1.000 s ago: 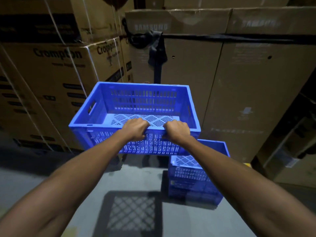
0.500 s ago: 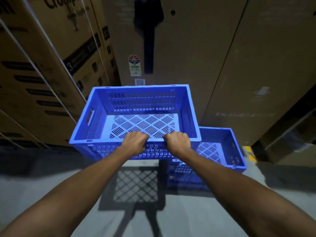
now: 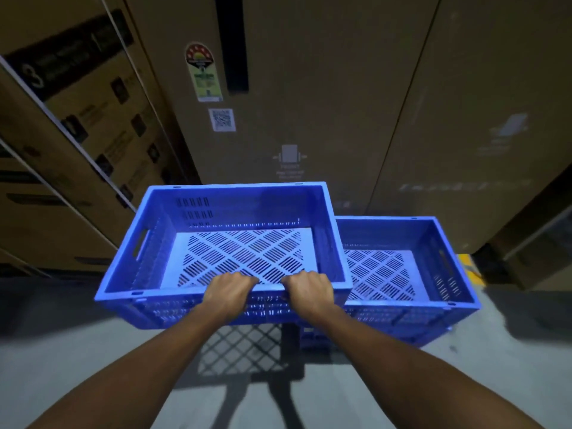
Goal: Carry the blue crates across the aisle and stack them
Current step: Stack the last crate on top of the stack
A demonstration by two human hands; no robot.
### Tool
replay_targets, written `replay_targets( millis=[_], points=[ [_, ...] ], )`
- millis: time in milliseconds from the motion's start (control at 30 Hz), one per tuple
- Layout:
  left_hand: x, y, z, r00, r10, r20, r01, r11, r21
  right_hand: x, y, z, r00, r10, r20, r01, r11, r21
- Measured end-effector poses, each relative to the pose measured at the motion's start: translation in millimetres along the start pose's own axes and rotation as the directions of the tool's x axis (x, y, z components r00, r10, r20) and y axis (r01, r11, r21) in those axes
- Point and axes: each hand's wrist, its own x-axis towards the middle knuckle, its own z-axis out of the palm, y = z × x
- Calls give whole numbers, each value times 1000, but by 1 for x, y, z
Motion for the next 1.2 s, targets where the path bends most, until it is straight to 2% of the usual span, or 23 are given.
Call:
replay_targets(
  millis=[333,700,967,1200],
  points=[
    [26,25,-8,998,60,-13,-61,998,-8,-1,35,-3,1000,3,-23,-3,1000,-14],
    [54,66,-14,998,23,-65,-22,1000,16,-10,82,-7,999,33,-33,-33,999,0],
    [44,27,-18,999,-2,-39,5,996,85,3,45,-8,1000,10,-25,-8,999,53],
    [39,-11,-6,999,-27,-23,27,999,16,30,14,-7,999,-24,-22,25,999,32]
  ],
)
